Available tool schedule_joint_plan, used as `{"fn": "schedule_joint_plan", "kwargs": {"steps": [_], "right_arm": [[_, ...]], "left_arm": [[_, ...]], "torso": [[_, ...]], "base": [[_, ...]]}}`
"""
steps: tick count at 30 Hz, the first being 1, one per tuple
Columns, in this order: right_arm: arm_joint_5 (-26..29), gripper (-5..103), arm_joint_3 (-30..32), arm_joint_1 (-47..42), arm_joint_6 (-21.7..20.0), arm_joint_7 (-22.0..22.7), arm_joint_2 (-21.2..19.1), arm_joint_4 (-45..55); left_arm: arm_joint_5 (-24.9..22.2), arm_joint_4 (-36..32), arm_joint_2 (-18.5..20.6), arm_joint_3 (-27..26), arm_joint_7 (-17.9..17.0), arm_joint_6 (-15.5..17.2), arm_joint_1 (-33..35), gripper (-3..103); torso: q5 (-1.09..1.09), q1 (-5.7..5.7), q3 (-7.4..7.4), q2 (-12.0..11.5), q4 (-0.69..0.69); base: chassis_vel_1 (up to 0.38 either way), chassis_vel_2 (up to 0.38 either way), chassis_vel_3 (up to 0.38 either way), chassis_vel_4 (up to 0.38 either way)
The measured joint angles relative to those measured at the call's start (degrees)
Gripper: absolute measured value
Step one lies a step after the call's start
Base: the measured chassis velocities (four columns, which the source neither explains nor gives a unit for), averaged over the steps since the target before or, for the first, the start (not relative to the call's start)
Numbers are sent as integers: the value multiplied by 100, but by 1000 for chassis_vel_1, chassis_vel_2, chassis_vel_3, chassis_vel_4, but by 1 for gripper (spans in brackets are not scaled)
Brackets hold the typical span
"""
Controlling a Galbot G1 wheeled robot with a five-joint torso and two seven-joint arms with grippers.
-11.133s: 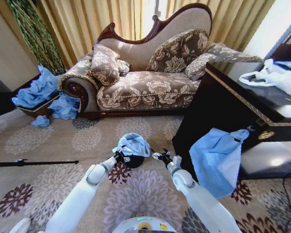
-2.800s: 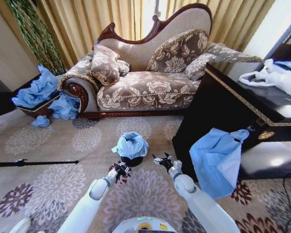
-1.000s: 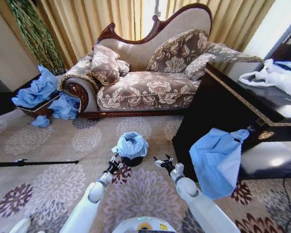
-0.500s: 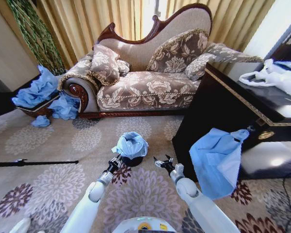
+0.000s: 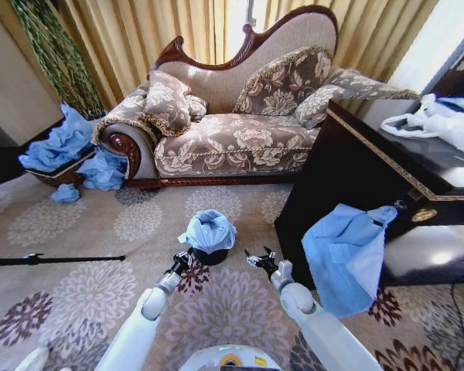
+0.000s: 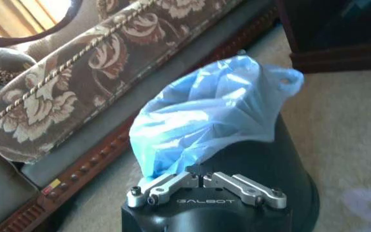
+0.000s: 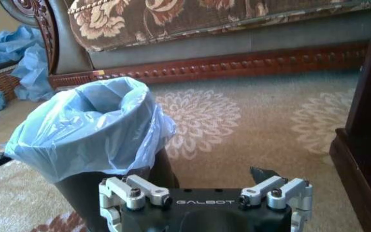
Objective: Place a garbage bag over the trash bin.
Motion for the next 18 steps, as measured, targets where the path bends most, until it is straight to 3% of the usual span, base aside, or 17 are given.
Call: {"fn": "schedule_joint_plan", "kwargs": {"steps": [12, 18], "right_arm": [[-1, 100, 31, -31, 0, 1, 11, 21], [-5, 100, 44, -54, 0, -1, -2, 45]], "left_arm": [[638, 329, 12, -216, 187, -113, 31, 0], [450, -11, 2, -184, 143, 29, 176, 0]], "torso": [[0, 0, 0, 0, 0], [0, 0, 0, 0, -1]], "base": [[0, 0, 0, 0], [0, 0, 0, 0]]}}
